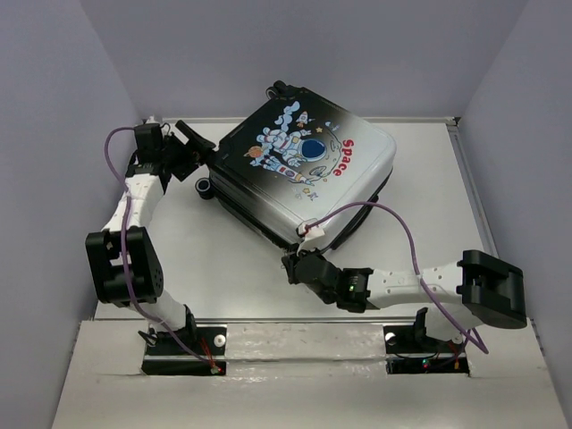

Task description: Pack the luggage

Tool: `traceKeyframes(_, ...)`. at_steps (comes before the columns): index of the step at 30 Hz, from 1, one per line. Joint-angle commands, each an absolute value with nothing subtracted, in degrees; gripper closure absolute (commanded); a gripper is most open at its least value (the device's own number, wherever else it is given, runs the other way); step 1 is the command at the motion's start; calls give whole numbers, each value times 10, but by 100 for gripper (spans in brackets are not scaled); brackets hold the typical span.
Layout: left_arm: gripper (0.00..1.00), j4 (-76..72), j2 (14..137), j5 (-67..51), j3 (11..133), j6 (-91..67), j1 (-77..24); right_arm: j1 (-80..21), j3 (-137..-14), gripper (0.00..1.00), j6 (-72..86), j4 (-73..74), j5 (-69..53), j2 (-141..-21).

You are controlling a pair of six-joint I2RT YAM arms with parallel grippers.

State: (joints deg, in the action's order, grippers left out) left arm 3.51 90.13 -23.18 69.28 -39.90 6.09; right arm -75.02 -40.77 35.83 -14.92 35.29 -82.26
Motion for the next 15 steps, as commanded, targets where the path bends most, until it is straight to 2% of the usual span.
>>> traceKeyframes(1,1,4,916,-251,721,-434,61,-766,-441,93,363,-195,299,-826)
traceKeyframes(15,1,-20,1012,-299,794,-494,62,-766,-440,93,364,-185,296,-829)
